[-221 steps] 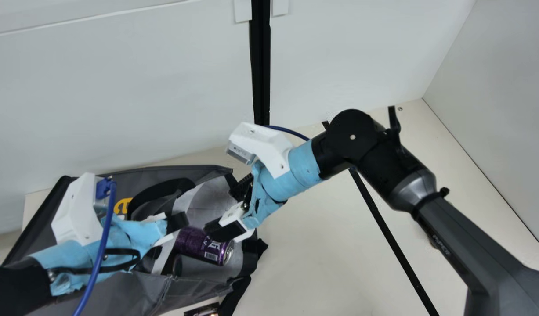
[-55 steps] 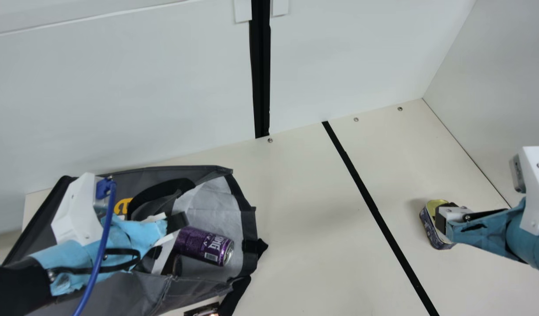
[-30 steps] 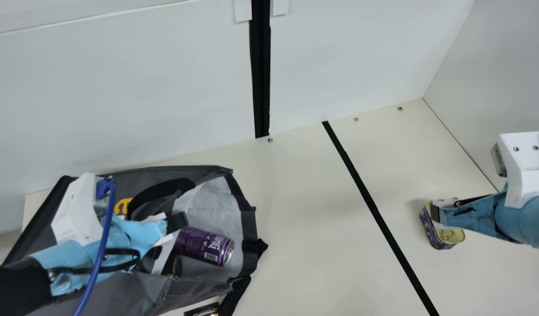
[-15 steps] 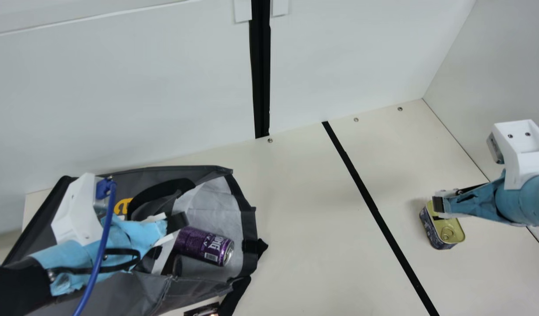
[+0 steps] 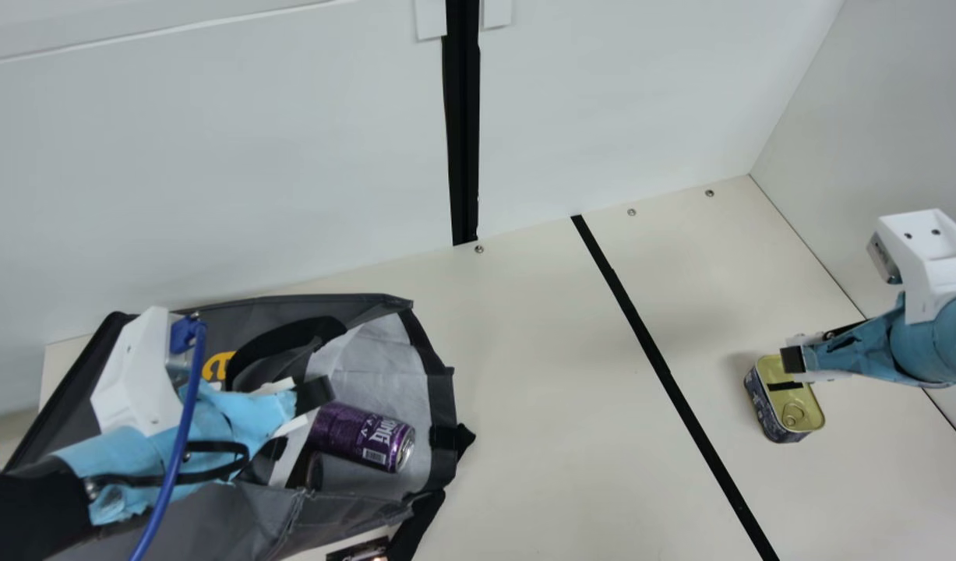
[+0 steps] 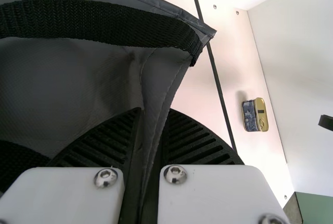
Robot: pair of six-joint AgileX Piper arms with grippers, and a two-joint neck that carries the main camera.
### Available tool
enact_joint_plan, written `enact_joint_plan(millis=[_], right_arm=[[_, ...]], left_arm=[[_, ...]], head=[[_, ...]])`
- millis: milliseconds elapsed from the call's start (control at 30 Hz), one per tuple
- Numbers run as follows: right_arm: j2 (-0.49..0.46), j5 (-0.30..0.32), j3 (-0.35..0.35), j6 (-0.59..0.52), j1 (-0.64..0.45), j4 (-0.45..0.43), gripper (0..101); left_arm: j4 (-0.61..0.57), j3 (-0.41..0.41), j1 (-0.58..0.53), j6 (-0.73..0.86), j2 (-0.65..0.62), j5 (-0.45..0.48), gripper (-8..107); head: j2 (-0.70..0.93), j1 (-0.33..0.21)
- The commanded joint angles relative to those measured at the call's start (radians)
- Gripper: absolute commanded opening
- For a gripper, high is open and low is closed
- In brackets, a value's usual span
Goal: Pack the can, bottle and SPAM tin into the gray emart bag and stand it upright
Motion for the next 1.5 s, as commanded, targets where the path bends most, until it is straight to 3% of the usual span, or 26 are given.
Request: enact_joint_plan(millis=[0,633,1467], right_arm=[[0.012,-0.008,0.006,-0.022,-0.009,0.008,95],[0.121,-0.082,0.079,-0.157,-0.085,0.065,95],[0.266,-0.172,0.140,-0.215,-0.106,0.093,95]], left_arm=[[0.000,0.000,0.000,0.000,0.000,0.000,-8],[0.000,0.000,0.000,0.000,0.000,0.000,-8],[0.000,0.000,0.000,0.000,0.000,0.000,-8]], head=[[-0.001,-0.023],[-0.001,-0.023],[-0.001,-0.023]])
